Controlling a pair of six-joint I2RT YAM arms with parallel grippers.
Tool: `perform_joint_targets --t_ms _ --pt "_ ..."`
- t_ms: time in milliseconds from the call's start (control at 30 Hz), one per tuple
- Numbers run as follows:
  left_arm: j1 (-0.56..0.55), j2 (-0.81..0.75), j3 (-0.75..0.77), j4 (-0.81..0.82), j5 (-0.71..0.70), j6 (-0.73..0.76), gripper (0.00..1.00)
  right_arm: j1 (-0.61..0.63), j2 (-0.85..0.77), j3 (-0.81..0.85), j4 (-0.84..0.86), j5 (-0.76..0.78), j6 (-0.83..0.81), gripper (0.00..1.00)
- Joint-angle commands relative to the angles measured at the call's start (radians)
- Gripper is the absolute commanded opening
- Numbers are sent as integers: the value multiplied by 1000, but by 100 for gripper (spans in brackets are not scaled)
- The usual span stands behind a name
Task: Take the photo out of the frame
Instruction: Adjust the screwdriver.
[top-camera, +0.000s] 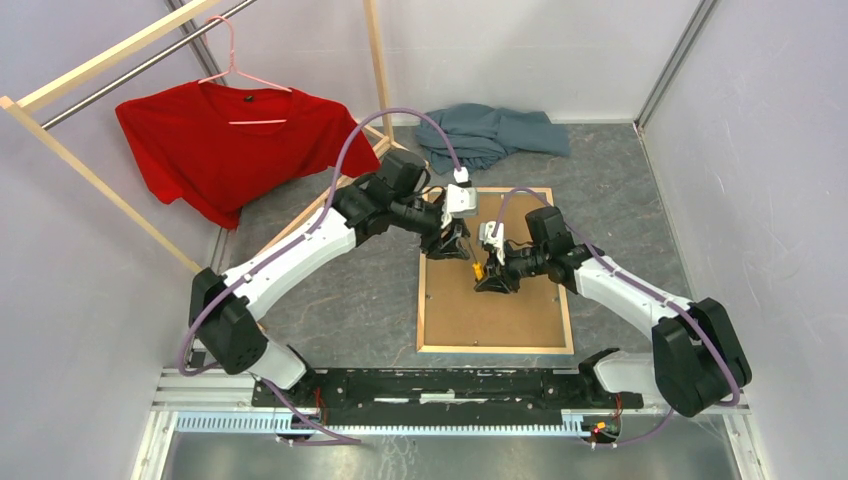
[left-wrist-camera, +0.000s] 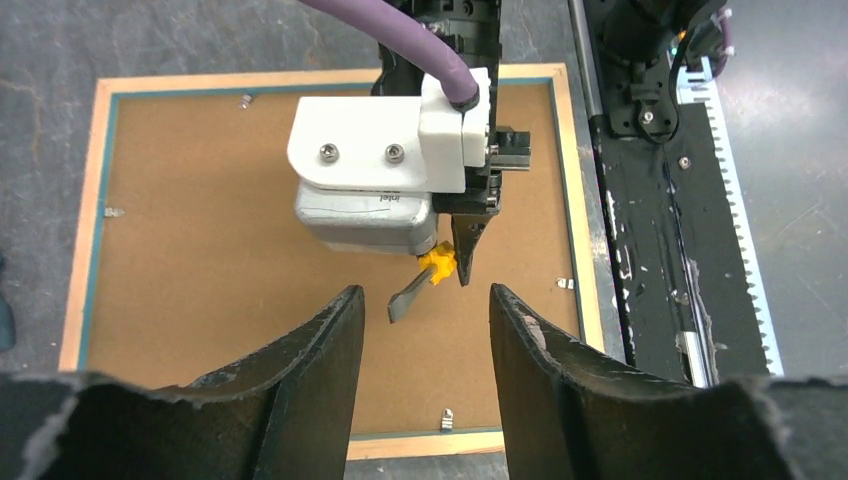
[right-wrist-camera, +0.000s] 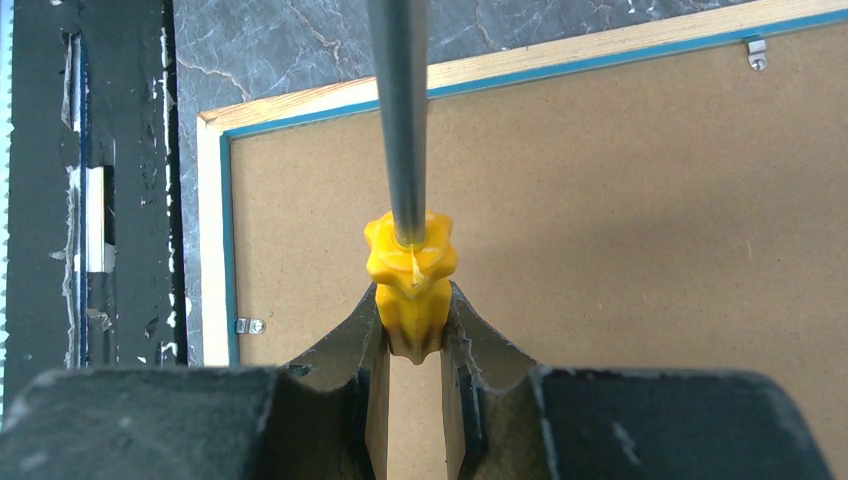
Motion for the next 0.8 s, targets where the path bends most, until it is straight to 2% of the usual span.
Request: perform_joint_targets --t_ms 0,233,567,767 --pt "-28 36 59 -69 -54 90 56 5 8 46 -7 9 -26 0" --pt "-46 65 74 -83 -70 102 56 12 18 55 -27 25 -42 0" --pt "-63 78 74 -97 -80 112 47 19 41 75 -58 33 -54 0" --pt "-67 78 62 -103 -95 128 46 18 31 71 -58 29 -59 0"
